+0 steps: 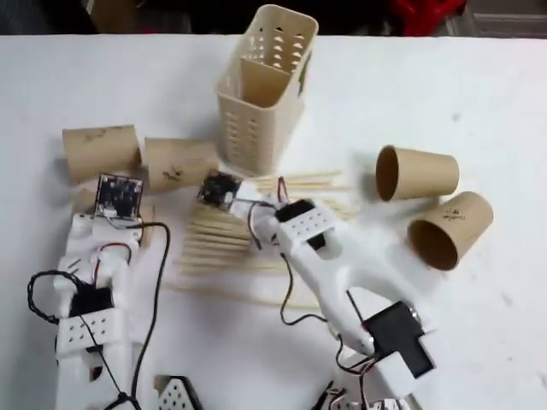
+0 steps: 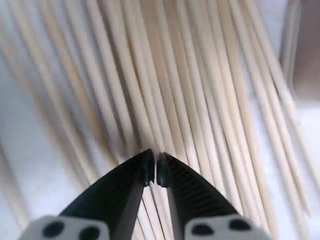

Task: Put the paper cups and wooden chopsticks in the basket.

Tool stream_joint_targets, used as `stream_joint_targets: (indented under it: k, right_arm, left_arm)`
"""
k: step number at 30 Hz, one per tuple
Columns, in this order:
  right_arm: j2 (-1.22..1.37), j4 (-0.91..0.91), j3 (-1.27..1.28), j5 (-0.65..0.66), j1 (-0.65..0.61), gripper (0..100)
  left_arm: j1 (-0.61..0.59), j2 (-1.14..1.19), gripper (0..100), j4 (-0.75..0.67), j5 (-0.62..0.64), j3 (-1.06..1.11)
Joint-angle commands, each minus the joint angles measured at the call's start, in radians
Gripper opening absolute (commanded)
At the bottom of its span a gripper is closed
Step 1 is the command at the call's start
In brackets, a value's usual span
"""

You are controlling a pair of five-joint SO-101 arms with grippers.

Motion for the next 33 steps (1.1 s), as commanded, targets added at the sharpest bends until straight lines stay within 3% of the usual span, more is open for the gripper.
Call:
stream_joint_targets:
  k: [1, 10, 17, 22, 27, 30, 33]
  right_arm:
    - [-0.015, 0.065, -0.087, -0.064, 0.024, 1.6]
    - [-0.094, 0.131, -0.114, -0.141, -0.001, 1.6]
    - [-0.390, 0.380, -0.120, -0.213, 0.090, 2.3]
    - [-0.610, 0.562, -0.120, -0.203, 0.334, 13.9]
    - [-0.671, 0.671, -0.140, 0.008, 0.625, 17.8]
    - [-0.659, 0.682, -0.153, 0.094, 0.763, 18.0]
    - [-0.653, 0.685, -0.137, 0.261, 0.862, 18.1]
  left_arm:
    - [-0.013, -0.002, 15, -0.012, -0.006, 0.005]
    - [-0.013, -0.001, 15, -0.014, -0.006, 0.005]
    - [-0.013, -0.001, 15, -0.014, -0.008, 0.005]
    - [-0.013, -0.001, 15, -0.014, -0.009, 0.005]
    - [-0.013, -0.001, 15, -0.014, -0.009, 0.005]
    - [-0.013, -0.001, 15, -0.014, -0.009, 0.005]
    - [-0.013, -0.001, 15, -0.014, -0.009, 0.005]
